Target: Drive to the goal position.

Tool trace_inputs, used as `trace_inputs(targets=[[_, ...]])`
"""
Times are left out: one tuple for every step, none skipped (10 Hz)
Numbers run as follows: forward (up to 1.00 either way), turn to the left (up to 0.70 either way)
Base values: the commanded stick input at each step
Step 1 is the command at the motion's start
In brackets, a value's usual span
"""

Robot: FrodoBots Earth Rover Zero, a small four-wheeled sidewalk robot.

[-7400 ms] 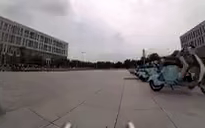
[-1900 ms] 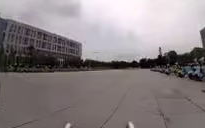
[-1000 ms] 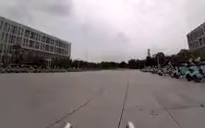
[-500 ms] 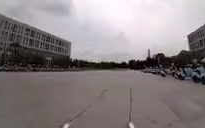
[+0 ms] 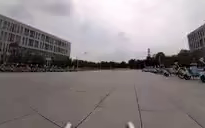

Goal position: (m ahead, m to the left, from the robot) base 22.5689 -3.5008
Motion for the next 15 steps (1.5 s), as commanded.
trace_inputs(targets=[[0.85, 0.00], [0.85, 0.00], [0.85, 0.00], [0.85, 0.00], [0.85, 0.00], [0.85, 0.00], [0.85, 0.00], [0.85, 0.00], [0.85, 0.00], [0.85, 0.00], [0.85, 0.00], [0.85, 0.00], [0.85, 0.00], [0.85, 0.00], [0.85, 0.00]])
